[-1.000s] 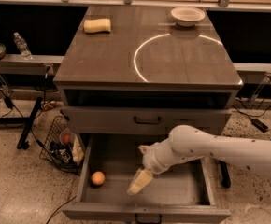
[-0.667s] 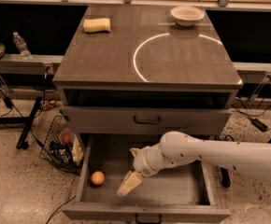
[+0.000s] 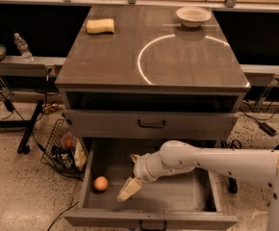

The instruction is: Pick orange from middle drawer and place on counter

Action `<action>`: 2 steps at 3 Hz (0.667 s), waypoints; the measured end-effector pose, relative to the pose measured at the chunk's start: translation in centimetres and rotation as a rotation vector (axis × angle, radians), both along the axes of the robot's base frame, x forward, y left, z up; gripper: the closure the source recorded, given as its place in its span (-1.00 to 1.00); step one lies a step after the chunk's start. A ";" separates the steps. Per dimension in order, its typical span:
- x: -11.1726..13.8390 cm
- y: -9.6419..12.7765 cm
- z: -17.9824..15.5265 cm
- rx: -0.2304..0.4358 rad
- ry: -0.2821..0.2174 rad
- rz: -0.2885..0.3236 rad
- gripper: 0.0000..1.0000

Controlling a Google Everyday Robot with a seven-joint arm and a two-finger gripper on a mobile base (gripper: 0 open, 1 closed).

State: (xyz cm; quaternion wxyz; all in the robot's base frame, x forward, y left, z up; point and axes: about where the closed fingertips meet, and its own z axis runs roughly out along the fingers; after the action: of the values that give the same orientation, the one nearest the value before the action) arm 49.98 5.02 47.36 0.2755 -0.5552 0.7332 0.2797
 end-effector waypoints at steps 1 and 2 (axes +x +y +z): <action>0.9 0.7 -2.6 0.027 -0.006 0.003 -1.00; 2.1 2.3 -5.7 0.054 -0.025 0.006 -1.00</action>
Offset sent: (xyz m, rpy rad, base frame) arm 0.0366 0.0408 -0.0969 0.0879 -0.0504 0.0002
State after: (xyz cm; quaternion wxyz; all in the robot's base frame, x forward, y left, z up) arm 52.07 7.37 41.63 0.2989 -0.5532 0.7202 0.2932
